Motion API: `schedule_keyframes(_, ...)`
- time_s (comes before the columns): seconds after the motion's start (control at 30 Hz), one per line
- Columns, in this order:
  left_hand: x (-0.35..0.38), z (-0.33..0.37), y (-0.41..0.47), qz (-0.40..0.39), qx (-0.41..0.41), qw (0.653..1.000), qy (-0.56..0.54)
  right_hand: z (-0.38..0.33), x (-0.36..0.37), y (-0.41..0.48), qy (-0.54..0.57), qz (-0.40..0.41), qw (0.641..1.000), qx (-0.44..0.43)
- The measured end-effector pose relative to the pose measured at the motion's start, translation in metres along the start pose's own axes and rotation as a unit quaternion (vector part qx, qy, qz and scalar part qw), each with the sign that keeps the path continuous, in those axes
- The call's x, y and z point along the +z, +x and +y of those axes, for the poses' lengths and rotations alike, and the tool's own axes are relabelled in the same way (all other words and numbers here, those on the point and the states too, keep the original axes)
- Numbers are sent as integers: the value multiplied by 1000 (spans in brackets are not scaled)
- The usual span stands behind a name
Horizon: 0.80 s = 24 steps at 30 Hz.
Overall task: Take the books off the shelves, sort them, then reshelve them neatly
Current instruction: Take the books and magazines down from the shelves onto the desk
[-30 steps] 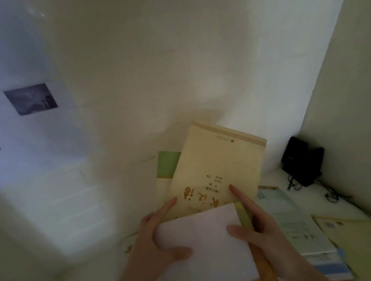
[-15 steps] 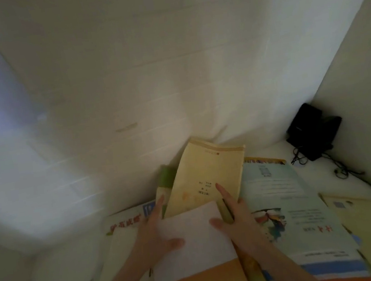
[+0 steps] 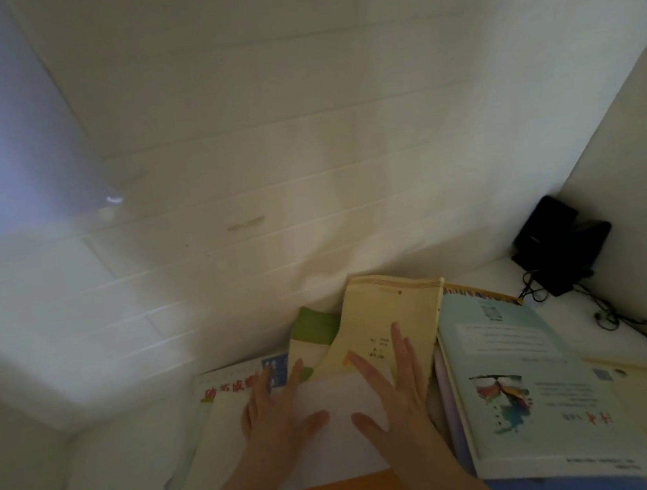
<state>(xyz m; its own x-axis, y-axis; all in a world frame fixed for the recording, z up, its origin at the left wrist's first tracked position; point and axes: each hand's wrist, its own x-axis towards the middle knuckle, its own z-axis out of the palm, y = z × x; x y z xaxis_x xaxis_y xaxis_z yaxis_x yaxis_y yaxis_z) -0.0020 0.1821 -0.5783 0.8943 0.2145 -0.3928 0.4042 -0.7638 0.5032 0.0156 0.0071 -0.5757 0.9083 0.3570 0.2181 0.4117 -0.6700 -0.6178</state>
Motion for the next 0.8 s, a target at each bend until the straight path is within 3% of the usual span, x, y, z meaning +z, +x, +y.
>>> schedule_keyframes(0.13,-26,8,-17,39,66,991,-108,-7,-9,-5,39,-45,997,-39)
schedule_keyframes(0.3,-81,34,-59,83,172,945,-265,-58,-42,10,151,-43,987,-17)
schedule_keyframes(0.43,-133,45,-93,143,224,922,-282,-111,-76,29,205,-21,975,-79)
schedule_keyframes(0.57,-178,37,-127,174,240,909,-294,-155,-107,39,270,-27,961,-61)
schedule_keyframes(0.8,-250,22,-200,243,278,881,-296,-230,-138,52,273,-14,952,-135)
